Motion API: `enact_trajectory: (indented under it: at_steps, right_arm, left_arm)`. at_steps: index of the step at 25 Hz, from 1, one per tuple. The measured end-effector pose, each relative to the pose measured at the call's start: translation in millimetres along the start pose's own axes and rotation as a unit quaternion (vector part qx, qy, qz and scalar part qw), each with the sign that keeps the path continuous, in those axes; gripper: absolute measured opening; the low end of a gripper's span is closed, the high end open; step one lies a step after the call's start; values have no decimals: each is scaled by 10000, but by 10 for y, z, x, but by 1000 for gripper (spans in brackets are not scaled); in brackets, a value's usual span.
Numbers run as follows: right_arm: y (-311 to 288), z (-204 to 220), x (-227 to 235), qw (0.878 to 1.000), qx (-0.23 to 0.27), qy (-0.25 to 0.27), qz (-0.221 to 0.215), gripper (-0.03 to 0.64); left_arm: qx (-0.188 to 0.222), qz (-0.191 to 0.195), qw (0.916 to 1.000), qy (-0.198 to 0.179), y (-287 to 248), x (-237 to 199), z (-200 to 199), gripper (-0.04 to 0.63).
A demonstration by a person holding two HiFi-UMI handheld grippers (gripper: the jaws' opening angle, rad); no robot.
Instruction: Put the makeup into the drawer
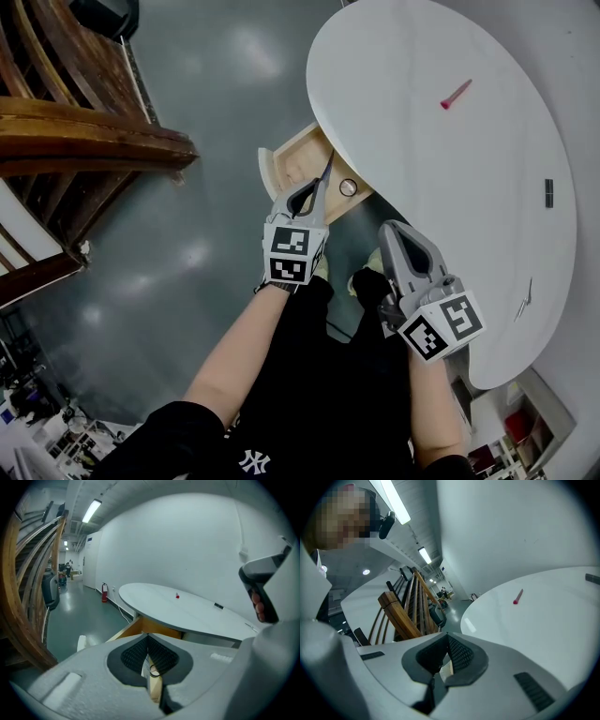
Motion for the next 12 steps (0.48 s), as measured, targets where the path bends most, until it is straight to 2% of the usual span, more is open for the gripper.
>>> enact_trajectory:
  at_steps: [7,12]
  right_arm:
    - [-88,74,72,9999,-91,14,-49,14]
    - [-167,102,71,9999,-121,14,-117,14]
  left_arm:
    - [-29,-339,9992,-217,-101,-209,37,9]
    - [-14,-414,9988,-244,-99,-284,52,9]
Point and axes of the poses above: the fingertips, and each gripper's own axes: y backward along the fingers, x to its right, z out of its underside, the point moved 1 cm from there along y, backward along the fingers, and after that the axes turned 4 degrees about x, right-handed, at the moved point
